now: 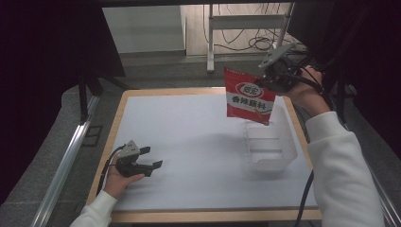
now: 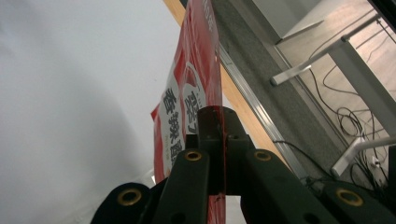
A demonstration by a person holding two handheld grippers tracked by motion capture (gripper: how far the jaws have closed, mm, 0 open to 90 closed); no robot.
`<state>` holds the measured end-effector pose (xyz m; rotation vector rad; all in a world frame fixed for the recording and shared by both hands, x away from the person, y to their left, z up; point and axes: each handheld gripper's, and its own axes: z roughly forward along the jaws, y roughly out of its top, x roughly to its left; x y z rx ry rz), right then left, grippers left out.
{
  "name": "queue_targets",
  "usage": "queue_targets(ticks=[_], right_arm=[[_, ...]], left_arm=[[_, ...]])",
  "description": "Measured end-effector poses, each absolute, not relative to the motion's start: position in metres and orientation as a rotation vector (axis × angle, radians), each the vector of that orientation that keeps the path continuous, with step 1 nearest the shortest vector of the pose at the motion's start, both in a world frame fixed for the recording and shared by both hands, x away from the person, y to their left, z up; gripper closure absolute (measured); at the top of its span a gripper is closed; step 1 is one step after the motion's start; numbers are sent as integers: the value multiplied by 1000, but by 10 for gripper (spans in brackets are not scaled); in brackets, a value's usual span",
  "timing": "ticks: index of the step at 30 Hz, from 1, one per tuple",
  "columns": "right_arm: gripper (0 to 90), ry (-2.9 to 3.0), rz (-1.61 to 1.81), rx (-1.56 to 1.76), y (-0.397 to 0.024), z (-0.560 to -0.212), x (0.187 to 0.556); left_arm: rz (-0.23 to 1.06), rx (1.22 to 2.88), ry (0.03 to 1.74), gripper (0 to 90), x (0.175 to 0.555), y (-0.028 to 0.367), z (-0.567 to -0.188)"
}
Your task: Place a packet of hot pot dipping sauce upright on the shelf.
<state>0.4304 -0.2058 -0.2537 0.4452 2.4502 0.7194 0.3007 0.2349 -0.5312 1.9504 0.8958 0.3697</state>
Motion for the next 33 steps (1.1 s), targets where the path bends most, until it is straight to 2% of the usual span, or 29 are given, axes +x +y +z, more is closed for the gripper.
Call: queue_targets(ticks=[17, 33], right_arm=[[889, 2404, 715, 573, -256, -260, 454], [886, 2373, 748, 584, -271, -284, 473]], left_arm=[[367, 1955, 908, 194, 301, 232, -532], [367, 1966, 914, 193, 302, 232, -534]])
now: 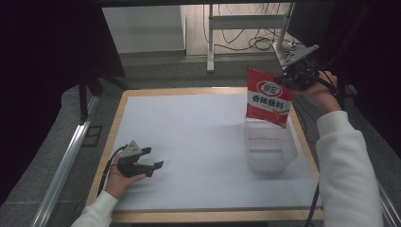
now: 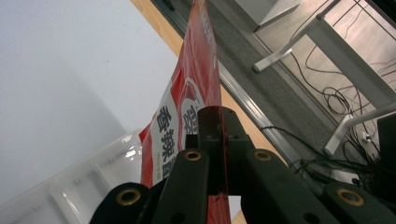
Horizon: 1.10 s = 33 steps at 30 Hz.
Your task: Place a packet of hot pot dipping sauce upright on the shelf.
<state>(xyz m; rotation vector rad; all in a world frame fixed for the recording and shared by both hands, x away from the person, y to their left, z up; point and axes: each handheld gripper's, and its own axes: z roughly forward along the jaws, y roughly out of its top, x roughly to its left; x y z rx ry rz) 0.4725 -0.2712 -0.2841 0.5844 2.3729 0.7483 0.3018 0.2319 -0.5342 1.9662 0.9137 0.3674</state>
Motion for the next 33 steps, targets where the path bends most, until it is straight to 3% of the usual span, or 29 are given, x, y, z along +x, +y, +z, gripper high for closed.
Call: queue_targets(ticks=[33], right_arm=[[886, 2325, 817, 518, -276, -305, 475]], left_arm=[[367, 1965, 913, 193, 300, 233, -533]])
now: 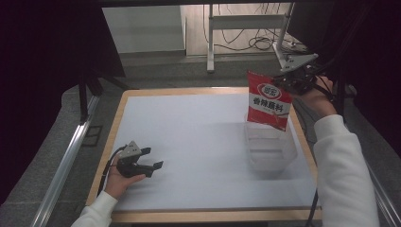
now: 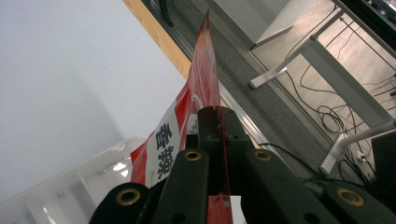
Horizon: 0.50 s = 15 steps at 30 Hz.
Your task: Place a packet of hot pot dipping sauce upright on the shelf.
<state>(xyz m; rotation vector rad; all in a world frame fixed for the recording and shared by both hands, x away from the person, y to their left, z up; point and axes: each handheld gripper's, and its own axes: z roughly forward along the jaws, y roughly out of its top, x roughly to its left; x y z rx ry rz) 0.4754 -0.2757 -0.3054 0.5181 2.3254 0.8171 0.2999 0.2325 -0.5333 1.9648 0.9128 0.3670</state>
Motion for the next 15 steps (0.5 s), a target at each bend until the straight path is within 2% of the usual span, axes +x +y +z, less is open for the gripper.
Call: queue_targets(ticks=[15], right_arm=[[886, 2294, 830, 512, -276, -301, 475]], left_arm=[[369, 1965, 912, 194, 300, 233, -533]])
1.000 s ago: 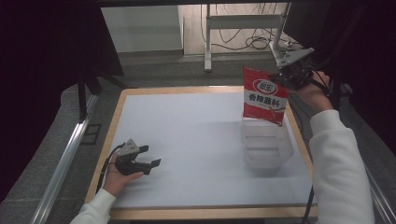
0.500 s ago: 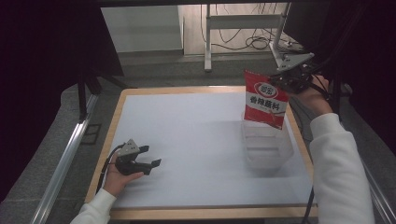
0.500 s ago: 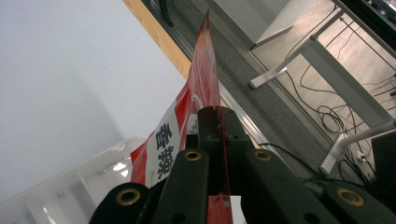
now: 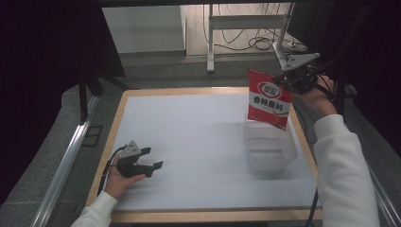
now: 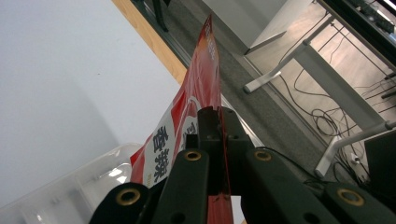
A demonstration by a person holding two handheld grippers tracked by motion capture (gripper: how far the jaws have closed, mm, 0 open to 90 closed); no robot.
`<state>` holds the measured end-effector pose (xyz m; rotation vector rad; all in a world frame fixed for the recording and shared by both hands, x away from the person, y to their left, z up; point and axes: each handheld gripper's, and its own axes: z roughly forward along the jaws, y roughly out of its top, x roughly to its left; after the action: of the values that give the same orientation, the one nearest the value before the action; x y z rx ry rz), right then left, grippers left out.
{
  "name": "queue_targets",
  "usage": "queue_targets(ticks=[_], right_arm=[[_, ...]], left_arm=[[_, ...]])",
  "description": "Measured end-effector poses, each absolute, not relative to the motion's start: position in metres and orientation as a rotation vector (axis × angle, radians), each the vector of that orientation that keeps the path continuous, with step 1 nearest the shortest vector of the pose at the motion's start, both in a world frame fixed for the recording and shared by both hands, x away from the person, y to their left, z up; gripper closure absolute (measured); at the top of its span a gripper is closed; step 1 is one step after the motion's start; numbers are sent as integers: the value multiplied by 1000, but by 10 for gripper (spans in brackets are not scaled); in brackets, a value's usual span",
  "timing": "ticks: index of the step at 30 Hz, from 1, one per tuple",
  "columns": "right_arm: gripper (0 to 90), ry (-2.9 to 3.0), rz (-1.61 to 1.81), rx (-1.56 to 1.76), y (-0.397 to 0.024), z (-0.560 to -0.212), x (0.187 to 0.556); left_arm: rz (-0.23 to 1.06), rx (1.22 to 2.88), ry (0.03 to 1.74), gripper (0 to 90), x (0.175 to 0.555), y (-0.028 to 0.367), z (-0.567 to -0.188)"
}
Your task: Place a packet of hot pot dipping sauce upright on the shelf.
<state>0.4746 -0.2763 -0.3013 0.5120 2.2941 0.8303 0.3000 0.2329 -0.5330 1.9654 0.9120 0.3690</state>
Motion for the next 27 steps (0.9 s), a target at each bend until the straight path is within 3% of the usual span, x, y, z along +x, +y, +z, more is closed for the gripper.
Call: queue_targets(ticks=[13, 27], right_arm=[[888, 2359, 857, 505, -276, -297, 475], [888, 2466, 953, 283, -286, -279, 498]], left_arm=[[369, 1964, 916, 194, 299, 233, -533], [390, 1955, 985, 194, 293, 235, -534]])
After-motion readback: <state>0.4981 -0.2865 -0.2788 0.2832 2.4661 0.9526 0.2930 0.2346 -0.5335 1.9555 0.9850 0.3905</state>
